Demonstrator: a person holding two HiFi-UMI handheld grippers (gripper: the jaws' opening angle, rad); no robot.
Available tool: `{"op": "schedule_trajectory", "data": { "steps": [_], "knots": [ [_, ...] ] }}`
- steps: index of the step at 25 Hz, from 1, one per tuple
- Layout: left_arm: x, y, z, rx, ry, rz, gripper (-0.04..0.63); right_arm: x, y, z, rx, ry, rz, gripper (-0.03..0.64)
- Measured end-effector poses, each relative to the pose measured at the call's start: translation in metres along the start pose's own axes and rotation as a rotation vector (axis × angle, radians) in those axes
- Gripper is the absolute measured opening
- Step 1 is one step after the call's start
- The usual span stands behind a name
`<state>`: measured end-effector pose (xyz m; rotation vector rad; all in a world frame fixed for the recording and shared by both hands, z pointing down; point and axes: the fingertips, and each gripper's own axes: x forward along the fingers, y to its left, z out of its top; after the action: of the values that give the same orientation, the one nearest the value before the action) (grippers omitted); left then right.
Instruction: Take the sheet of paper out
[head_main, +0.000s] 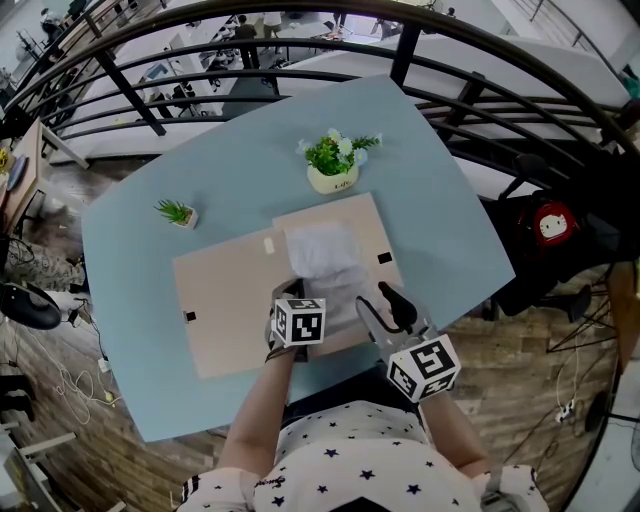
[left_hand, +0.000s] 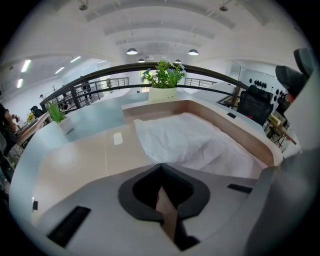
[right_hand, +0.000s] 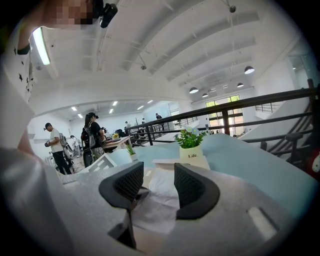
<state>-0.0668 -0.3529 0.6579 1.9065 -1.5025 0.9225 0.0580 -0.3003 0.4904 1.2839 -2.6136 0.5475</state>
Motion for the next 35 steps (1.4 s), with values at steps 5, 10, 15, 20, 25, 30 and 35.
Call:
{"op": "schedule_trajectory", "data": {
  "steps": [5,10,15,20,25,30,35],
  "knots": [
    [0.005,0.003,0.001,-0.025,-0.011,-0.008,0.002,0.004,-0.001,0.001,-0.003,-0.007,0.003,0.175],
    [0.002,0.008,0.010,-0.053,-0.061,-0.015,0.000,0.011,-0.007,0.005,-0.013,-0.022,0.005,0.175],
    [-0.007,0.013,0.030,-0.073,-0.134,-0.019,0.000,0.019,-0.009,0.009,-0.028,-0.036,0.021,0.175],
    [-0.015,0.017,0.045,-0.078,-0.187,-0.013,0.000,0.026,-0.012,0.011,-0.032,-0.047,0.028,0.175],
    [-0.020,0.023,0.055,-0.087,-0.228,-0.005,0.000,0.034,-0.014,0.014,-0.039,-0.059,0.036,0.175],
    [-0.024,0.026,0.064,-0.099,-0.262,-0.007,0.000,0.039,-0.016,0.016,-0.049,-0.066,0.037,0.175],
    [-0.035,0.030,0.076,-0.105,-0.309,-0.008,0.000,0.043,-0.017,0.019,-0.055,-0.072,0.038,0.175]
  ]
}}
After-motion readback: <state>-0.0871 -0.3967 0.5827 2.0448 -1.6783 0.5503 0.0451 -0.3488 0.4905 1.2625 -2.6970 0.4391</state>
